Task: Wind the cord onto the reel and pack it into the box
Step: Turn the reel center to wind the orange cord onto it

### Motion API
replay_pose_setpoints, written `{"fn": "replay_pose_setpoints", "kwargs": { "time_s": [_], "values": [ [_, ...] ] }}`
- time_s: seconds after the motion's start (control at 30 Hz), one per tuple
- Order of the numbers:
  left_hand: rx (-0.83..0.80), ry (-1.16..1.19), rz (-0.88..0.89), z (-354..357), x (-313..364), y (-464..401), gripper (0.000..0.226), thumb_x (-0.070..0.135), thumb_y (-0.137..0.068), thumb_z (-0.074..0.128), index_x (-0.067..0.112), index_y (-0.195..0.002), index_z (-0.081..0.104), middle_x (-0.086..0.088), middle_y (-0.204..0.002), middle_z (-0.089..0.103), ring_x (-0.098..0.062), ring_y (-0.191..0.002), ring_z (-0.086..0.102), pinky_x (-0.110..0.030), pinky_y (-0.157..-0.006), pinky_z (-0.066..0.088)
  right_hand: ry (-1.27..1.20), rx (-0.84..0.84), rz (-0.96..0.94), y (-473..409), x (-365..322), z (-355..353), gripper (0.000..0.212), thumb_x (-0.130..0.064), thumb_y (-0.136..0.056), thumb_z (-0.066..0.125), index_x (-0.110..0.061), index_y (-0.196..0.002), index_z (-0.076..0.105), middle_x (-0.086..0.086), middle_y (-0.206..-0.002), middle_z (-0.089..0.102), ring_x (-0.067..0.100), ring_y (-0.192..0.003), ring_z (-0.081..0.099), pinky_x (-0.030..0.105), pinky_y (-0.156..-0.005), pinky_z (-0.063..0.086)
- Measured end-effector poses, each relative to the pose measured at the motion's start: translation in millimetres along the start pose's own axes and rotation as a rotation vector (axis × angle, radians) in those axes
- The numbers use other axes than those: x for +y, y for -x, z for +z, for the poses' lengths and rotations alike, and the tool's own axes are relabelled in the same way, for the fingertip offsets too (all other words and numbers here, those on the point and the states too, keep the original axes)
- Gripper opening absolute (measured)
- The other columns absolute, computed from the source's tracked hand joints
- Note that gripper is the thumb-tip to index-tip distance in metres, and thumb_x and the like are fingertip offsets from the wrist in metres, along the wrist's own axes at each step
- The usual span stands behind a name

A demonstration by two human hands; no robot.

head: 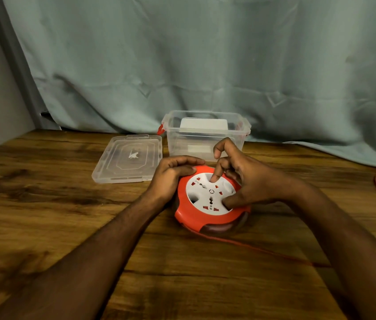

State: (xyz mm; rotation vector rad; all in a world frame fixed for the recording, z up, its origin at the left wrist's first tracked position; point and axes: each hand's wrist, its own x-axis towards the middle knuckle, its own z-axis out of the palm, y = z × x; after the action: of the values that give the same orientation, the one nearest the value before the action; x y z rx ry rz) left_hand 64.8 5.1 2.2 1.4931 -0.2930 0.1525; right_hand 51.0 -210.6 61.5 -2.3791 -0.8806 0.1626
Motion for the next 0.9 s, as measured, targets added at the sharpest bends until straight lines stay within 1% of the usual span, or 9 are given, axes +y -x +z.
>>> {"fn": "replay_pose_setpoints", "kwargs": {
  "time_s": [0.13, 0.23, 0.3, 0.4, 0.5, 0.6, 0.67, 0.77, 0.9],
  "values": [
    [0.013, 0.015, -0.004, -1.9, -2.1, -2.0, 0.029, -0.011, -0.087, 0.054, -0.005, -0.108, 0.073, -0.019, -0.103, 0.076, -0.024, -0.086, 0.073, -0.027, -0.074, 0.059, 0.092, 0.064, 0.015, -1.2, 0.3, 4.2, 0.082, -0.028, -0.061, 0.097, -0.040, -0.113, 0.034, -0.008, -0.101, 0.070, 0.019, -0.100, 0.070, 0.044, -0.077, 0.065],
    [0.019, 0.014, -0.009, -2.1, -1.8, -2.1, 0.029, -0.011, -0.088, 0.054, -0.005, -0.108, 0.073, -0.019, -0.103, 0.075, -0.024, -0.086, 0.073, -0.027, -0.074, 0.060, 0.154, 0.086, 0.030, -1.3, -2.1, 5.4, 0.064, -0.040, -0.060, 0.097, -0.039, -0.098, 0.045, -0.011, -0.096, 0.071, 0.016, -0.095, 0.071, 0.043, -0.071, 0.064],
    [0.025, 0.019, -0.015, -1.6, -1.4, -1.6, 0.028, -0.011, -0.088, 0.053, -0.005, -0.107, 0.073, -0.018, -0.100, 0.076, -0.022, -0.083, 0.073, -0.027, -0.073, 0.060, 0.204, 0.111, 0.033, -1.2, -3.8, 6.2, 0.054, -0.048, -0.059, 0.094, -0.030, -0.087, 0.052, -0.009, -0.089, 0.072, 0.015, -0.087, 0.070, 0.039, -0.064, 0.062],
    [0.039, 0.014, -0.024, -0.7, -1.5, -1.5, 0.028, -0.011, -0.088, 0.053, -0.005, -0.106, 0.073, -0.018, -0.100, 0.076, -0.022, -0.082, 0.073, -0.028, -0.074, 0.060, 0.265, 0.127, 0.008, -1.5, -3.7, 10.0, 0.055, -0.062, -0.056, 0.085, -0.020, -0.069, 0.054, -0.002, -0.072, 0.068, 0.016, -0.071, 0.066, 0.040, -0.055, 0.053],
    [0.053, 0.004, -0.026, -0.6, -1.6, -1.9, 0.029, -0.011, -0.087, 0.053, -0.005, -0.106, 0.074, -0.018, -0.100, 0.076, -0.021, -0.082, 0.072, -0.028, -0.074, 0.059, 0.315, 0.140, -0.020, -1.7, -6.7, 12.1, 0.062, -0.067, -0.059, 0.080, -0.013, -0.056, 0.051, 0.000, -0.053, 0.057, 0.013, -0.052, 0.053, 0.036, -0.053, 0.043],
    [0.054, 0.002, -0.026, 0.6, -0.6, -1.9, 0.029, -0.011, -0.087, 0.053, -0.006, -0.107, 0.073, -0.019, -0.102, 0.075, -0.023, -0.084, 0.072, -0.029, -0.075, 0.059, 0.373, 0.172, 0.010, -3.2, -12.0, 16.0, 0.065, -0.073, -0.062, 0.072, -0.011, -0.052, 0.055, 0.004, -0.051, 0.061, 0.017, -0.051, 0.058, 0.030, -0.051, 0.041],
    [0.055, -0.004, -0.025, 1.4, -0.7, -1.7, 0.029, -0.011, -0.087, 0.053, -0.005, -0.106, 0.073, -0.022, -0.104, 0.075, -0.025, -0.086, 0.072, -0.031, -0.077, 0.060, 0.415, 0.210, -0.020, -4.9, -14.0, 22.1, 0.069, -0.078, -0.067, 0.065, -0.011, -0.049, 0.054, 0.003, -0.046, 0.056, 0.015, -0.046, 0.055, 0.028, -0.051, 0.036],
    [0.050, -0.011, -0.027, 0.3, -1.2, -1.9, 0.029, -0.010, -0.088, 0.053, -0.003, -0.105, 0.074, -0.023, -0.105, 0.075, -0.028, -0.087, 0.073, -0.033, -0.076, 0.061, 0.434, 0.248, -0.070, -8.0, -15.6, 29.9, 0.068, -0.068, -0.081, 0.068, -0.017, -0.042, 0.044, -0.004, -0.039, 0.042, 0.013, -0.040, 0.045, 0.022, -0.052, 0.029],
    [0.062, -0.026, -0.025, -0.2, 0.2, -1.0, 0.028, -0.008, -0.089, 0.054, 0.005, -0.099, 0.076, -0.014, -0.100, 0.077, -0.025, -0.086, 0.074, -0.035, -0.077, 0.062, 0.425, 0.273, -0.116, -8.4, -13.7, 32.6, 0.059, -0.059, -0.086, 0.070, -0.021, -0.049, 0.046, -0.007, -0.044, 0.045, 0.010, -0.044, 0.045, 0.024, -0.052, 0.032]
  ]
}}
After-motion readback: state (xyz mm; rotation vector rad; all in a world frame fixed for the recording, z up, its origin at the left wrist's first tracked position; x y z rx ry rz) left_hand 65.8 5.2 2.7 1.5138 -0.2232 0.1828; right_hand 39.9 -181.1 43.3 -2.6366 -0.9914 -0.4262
